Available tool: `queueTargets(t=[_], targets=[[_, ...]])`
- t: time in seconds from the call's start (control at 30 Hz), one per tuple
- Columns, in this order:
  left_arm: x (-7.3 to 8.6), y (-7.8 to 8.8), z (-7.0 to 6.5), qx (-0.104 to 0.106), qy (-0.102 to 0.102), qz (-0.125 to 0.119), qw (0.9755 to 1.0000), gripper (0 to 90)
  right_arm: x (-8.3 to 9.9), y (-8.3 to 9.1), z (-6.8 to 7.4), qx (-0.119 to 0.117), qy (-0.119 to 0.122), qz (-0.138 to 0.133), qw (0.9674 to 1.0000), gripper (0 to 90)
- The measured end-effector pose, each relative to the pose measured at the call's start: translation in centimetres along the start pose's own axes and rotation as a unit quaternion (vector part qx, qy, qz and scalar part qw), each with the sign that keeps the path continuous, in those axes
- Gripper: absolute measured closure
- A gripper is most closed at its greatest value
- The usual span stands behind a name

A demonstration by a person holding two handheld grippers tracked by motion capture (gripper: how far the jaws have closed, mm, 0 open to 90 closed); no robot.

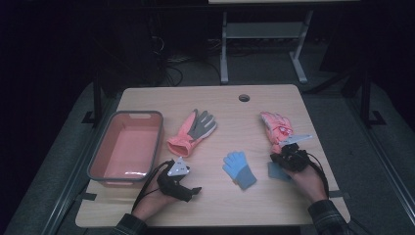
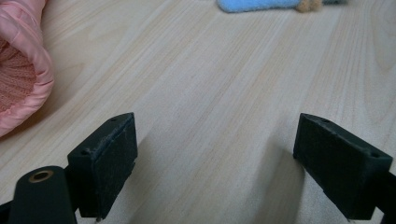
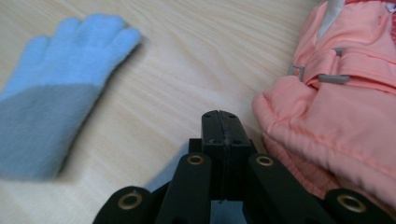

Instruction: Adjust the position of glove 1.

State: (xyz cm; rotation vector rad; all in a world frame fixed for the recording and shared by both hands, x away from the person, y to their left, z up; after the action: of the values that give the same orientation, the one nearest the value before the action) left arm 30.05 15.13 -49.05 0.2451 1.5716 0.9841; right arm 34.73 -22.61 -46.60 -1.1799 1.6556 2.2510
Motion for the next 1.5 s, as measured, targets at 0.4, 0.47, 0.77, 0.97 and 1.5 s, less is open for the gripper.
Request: queueTargets(t=[0.4,0.47,0.77,0.97,1.5], targets=[[0.0,-0.1,-0.1,0.0,0.003,-0.003,1.0,12.8,1.8,0.5,1.6,-0.028,0.004,0.022,0.9993,90.0],[0.0,-0.1,0.0,0.0,0.003,-0.003,1.0,12.8,2.5,1.1,2.1,-0.033,0.003,0.027,0.9991,89.9],[0.0,-0.1,-0.1,0.001,0.004,-0.005,1.0,12.8,6.0,4.0,3.1,-0.034,0.0,0.038,0.9987,89.9],[0.0,-0.1,-0.1,0.001,0.003,-0.005,1.0,12.7,6.6,6.1,2.0,-0.017,-0.016,0.0,0.9997,90.0],[0.0,-0.1,0.0,0.002,0.003,-0.003,1.0,12.7,5.8,4.2,-3.7,0.047,-0.055,0.019,0.9972,90.0]])
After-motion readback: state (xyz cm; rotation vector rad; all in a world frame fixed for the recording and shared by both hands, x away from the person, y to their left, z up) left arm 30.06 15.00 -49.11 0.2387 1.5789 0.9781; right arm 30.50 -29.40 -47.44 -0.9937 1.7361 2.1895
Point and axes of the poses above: each handheld gripper's, and its own axes: y roughly backward along the jaws, x roughly out of its underside, z roughly to its left, the point moved 2 cm from there along -y, roughly forward along the jaws, and after that the axes turned 5 degrees about -y, right-handed, at the moved point
